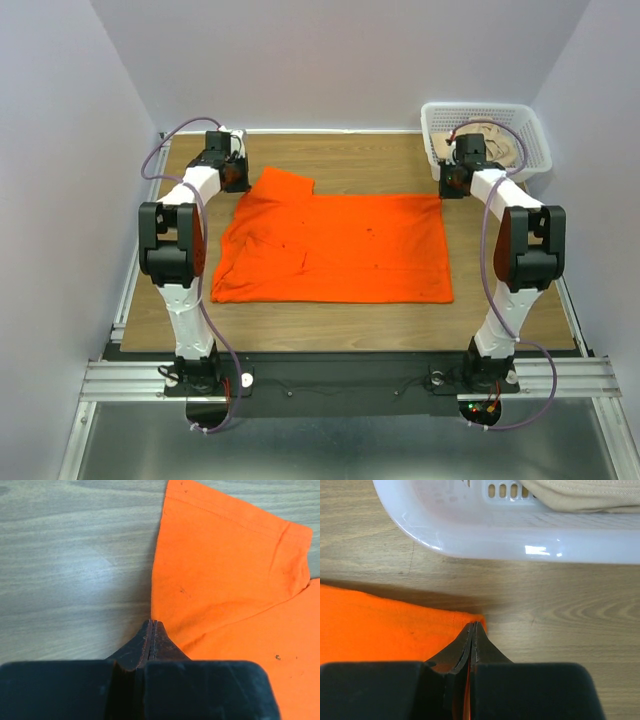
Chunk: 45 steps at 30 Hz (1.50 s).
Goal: Fold and stack the t-shirts
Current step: Fold the tshirt
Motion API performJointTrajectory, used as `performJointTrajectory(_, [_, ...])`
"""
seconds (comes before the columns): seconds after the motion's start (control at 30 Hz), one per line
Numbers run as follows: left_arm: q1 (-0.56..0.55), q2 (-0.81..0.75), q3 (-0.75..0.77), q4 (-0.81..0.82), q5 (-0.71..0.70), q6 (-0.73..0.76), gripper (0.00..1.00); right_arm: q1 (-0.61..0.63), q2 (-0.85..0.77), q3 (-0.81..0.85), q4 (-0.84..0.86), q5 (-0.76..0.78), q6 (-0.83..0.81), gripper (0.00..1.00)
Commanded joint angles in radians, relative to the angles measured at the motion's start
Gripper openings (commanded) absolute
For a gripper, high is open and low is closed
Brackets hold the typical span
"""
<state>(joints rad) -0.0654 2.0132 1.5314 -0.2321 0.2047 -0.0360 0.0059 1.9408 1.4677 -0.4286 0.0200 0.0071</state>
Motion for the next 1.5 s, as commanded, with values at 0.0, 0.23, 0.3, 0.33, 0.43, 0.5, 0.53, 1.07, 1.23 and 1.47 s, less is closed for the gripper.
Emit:
performJointTrajectory(0.0, [0.004, -0.091, -0.022, 0.022, -0.004, -0.022, 0.0, -0.001, -0.078, -0.027, 0.054, 0.052, 0.043, 0.01])
performJointTrajectory(0.23, [0.004, -0.129, -0.025, 0.016, -0.002, -0.036, 0.0, 0.0, -0.118, -0.066, 0.056, 0.055, 0.074, 0.01])
performJointTrajectory(0.3, [0.004, -0.134, -0.017, 0.004, -0.014, -0.042, 0.0, 0.0, -0.126, -0.072, 0.054, 0.046, 0.083, 0.01])
performJointTrajectory(0.33, [0.004, -0.137, -0.014, -0.006, -0.021, -0.042, 0.0, -0.001, -0.128, -0.073, 0.054, 0.044, 0.086, 0.01])
performJointTrajectory(0.43, [0.004, -0.149, -0.02, -0.024, -0.031, -0.048, 0.0, 0.0, -0.144, -0.09, 0.054, 0.04, 0.094, 0.01])
performJointTrajectory(0.5, [0.004, -0.162, -0.03, -0.024, -0.037, -0.054, 0.0, 0.0, -0.161, -0.099, 0.054, 0.038, 0.103, 0.01])
performJointTrajectory(0.53, [0.004, -0.171, -0.039, -0.024, -0.04, -0.057, 0.0, 0.0, -0.167, -0.11, 0.054, 0.038, 0.105, 0.01])
performJointTrajectory(1.07, [0.004, -0.261, -0.106, -0.088, -0.111, -0.082, 0.0, 0.0, -0.256, -0.216, 0.053, 0.058, 0.163, 0.01])
performJointTrajectory(1.23, [0.004, -0.289, -0.123, -0.114, -0.122, -0.097, 0.0, -0.001, -0.293, -0.248, 0.051, 0.055, 0.188, 0.01])
performJointTrajectory(1.47, [0.004, -0.352, -0.183, -0.121, -0.13, -0.116, 0.0, 0.0, -0.341, -0.303, 0.047, 0.051, 0.203, 0.01])
